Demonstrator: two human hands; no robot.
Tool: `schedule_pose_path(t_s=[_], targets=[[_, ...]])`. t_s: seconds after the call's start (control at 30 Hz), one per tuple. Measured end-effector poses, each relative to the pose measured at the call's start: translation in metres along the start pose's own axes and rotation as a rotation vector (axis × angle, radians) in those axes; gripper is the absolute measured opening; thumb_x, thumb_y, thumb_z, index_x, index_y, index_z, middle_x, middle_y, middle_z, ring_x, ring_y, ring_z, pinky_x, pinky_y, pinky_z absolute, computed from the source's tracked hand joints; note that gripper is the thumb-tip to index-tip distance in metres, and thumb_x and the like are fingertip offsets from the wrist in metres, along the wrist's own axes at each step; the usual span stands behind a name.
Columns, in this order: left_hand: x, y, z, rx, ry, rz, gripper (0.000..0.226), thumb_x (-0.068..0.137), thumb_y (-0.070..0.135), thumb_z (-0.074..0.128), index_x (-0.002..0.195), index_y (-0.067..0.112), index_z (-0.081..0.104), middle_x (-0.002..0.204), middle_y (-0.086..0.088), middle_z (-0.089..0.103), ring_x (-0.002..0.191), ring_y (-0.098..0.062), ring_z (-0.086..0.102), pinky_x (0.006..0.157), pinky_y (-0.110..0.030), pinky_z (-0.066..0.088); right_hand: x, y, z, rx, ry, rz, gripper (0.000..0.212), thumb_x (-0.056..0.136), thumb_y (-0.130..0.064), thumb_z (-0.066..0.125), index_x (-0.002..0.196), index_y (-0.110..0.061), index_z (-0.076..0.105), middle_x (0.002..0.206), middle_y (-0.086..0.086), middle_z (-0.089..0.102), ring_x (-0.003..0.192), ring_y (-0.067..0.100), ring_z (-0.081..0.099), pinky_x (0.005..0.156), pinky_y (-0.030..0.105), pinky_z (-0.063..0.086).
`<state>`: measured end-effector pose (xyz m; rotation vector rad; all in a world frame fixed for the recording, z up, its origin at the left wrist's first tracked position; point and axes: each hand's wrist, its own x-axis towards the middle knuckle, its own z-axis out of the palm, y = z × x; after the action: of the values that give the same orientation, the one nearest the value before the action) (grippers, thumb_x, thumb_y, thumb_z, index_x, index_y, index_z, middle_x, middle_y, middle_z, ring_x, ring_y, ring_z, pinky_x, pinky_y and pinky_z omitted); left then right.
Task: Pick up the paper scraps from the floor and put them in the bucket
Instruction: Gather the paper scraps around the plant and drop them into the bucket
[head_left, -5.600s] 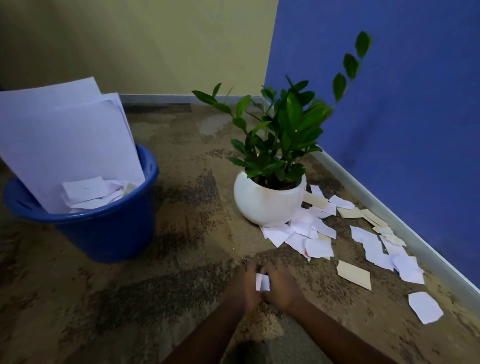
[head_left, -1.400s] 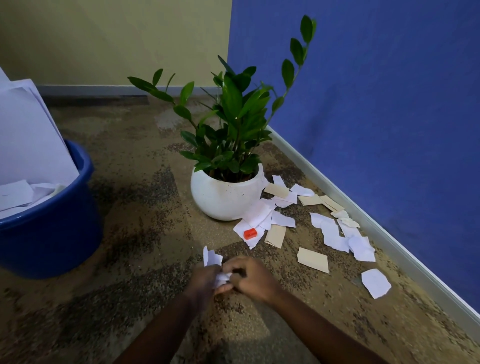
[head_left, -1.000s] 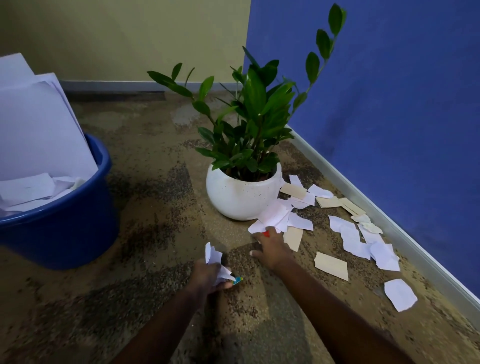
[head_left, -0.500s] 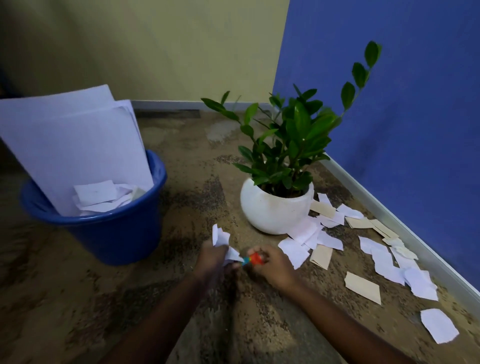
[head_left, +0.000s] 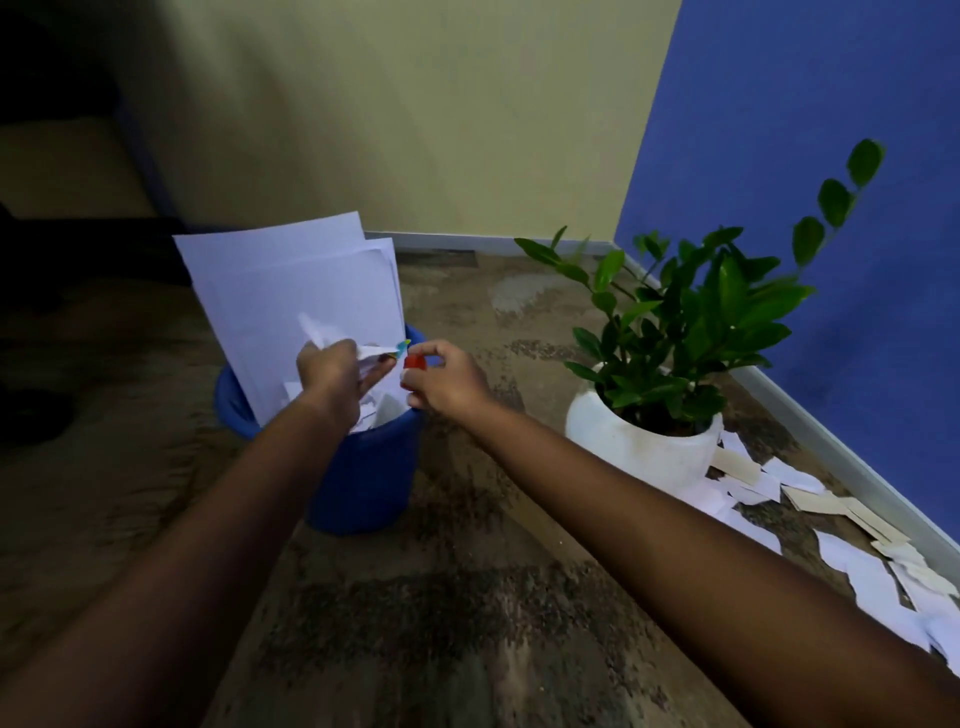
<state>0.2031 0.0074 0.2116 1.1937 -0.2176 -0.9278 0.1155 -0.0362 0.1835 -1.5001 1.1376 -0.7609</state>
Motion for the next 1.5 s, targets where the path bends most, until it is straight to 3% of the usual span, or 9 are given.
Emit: schedule_pose_path(t_s=[0.13, 0.2, 0.33, 0.53, 0.67, 0.83, 1.1, 1.27, 1.5], targets=[[0.019, 0.004, -0.019, 0.263, 0.076, -0.103, 0.054, 0.093, 0.017, 0.054, 0.141, 0.007, 0.032, 0.135, -0.014, 0.047, 0.098, -0.028, 0.058, 0.083, -0.039, 0.051, 0.005, -0.007, 0.018, 0.105, -0.018, 0.088, 0.051, 0.089, -0.008, 0.059, 0.136, -0.010, 0.042, 0.133, 0.018, 0.052, 0.110, 0.032, 0.061, 0.093, 0.039, 0.055], [0.021, -0.001, -0.020, 0.457, 0.116, -0.139, 0.071, 0.087, 0.028, 0.063, 0.145, 0.007, 0.027, 0.148, -0.016, 0.036, 0.128, -0.032, 0.044, 0.105, -0.042, 0.043, 0.002, -0.006, 0.016, 0.143, 0.016, 0.077, 0.047, 0.090, -0.008, 0.055, 0.136, -0.010, 0.043, 0.130, 0.016, 0.054, 0.103, 0.028, 0.063, 0.093, 0.037, 0.055], [0.000, -0.020, -0.006, 0.900, 0.148, 0.046, 0.094, 0.087, 0.026, 0.062, 0.150, 0.000, -0.002, 0.158, -0.023, -0.006, 0.147, -0.036, 0.007, 0.120, -0.049, 0.017, -0.010, 0.004, -0.006, 0.164, 0.084, 0.037, 0.033, 0.090, -0.002, 0.050, 0.121, -0.008, 0.055, 0.106, 0.010, 0.056, 0.088, 0.022, 0.060, 0.086, 0.035, 0.056], [-0.036, -0.069, 0.015, 1.274, -0.087, 0.573, 0.080, 0.092, 0.019, 0.054, 0.151, 0.004, 0.002, 0.158, -0.021, -0.010, 0.148, -0.034, 0.001, 0.121, -0.042, 0.007, -0.039, 0.043, -0.071, 0.072, 0.086, 0.087, 0.024, 0.095, -0.003, 0.045, 0.114, -0.005, 0.060, 0.103, 0.009, 0.058, 0.078, 0.015, 0.062, 0.071, 0.022, 0.054], [-0.063, -0.110, 0.032, 1.359, -0.300, 0.697, 0.077, 0.091, 0.016, 0.053, 0.152, 0.012, 0.007, 0.160, -0.017, -0.010, 0.149, -0.031, -0.001, 0.121, -0.038, 0.008, -0.061, 0.086, -0.117, -0.126, 0.112, 0.106, 0.019, 0.095, -0.005, 0.046, 0.106, -0.005, 0.062, 0.096, 0.008, 0.060, 0.071, 0.012, 0.059, 0.073, 0.024, 0.053], [-0.087, -0.164, 0.048, 1.444, -0.496, 0.664, 0.071, 0.092, 0.020, 0.048, 0.152, 0.010, 0.010, 0.160, -0.017, -0.004, 0.149, -0.029, 0.001, 0.122, -0.036, 0.009, -0.094, 0.147, -0.172, -0.394, 0.194, 0.163, 0.010, 0.089, -0.009, 0.056, 0.092, -0.013, 0.066, 0.094, 0.004, 0.065, 0.087, 0.015, 0.057, 0.079, 0.024, 0.043], [-0.113, -0.252, 0.060, 1.640, -0.832, 0.500, 0.066, 0.093, 0.027, 0.043, 0.150, 0.010, 0.014, 0.158, -0.016, 0.012, 0.147, -0.024, 0.015, 0.119, -0.031, 0.016, -0.147, 0.231, -0.261, -0.711, 0.283, 0.385, 0.023, 0.089, -0.012, 0.055, 0.109, -0.006, 0.064, 0.120, 0.016, 0.061, 0.110, 0.030, 0.057, 0.096, 0.035, 0.048], [-0.130, -0.286, 0.077, 1.660, -0.967, 0.427, 0.059, 0.092, 0.021, 0.046, 0.146, 0.009, 0.024, 0.151, -0.011, 0.027, 0.141, -0.024, 0.026, 0.115, -0.031, 0.025, -0.160, 0.257, -0.305, -0.880, 0.200, 0.500, 0.050, 0.096, -0.027, 0.047, 0.142, -0.013, 0.034, 0.152, 0.007, 0.034, 0.138, 0.022, 0.035, 0.115, 0.030, 0.025], [-0.149, -0.312, 0.092, 1.699, -1.115, 0.325, 0.061, 0.090, 0.020, 0.053, 0.144, 0.011, 0.028, 0.149, -0.012, 0.032, 0.141, -0.028, 0.027, 0.116, -0.037, 0.029, -0.161, 0.269, -0.321, -0.900, 0.253, 0.551, 0.058, 0.086, -0.023, 0.064, 0.138, -0.026, 0.039, 0.150, 0.005, 0.038, 0.136, 0.026, 0.038, 0.112, 0.043, 0.036]])
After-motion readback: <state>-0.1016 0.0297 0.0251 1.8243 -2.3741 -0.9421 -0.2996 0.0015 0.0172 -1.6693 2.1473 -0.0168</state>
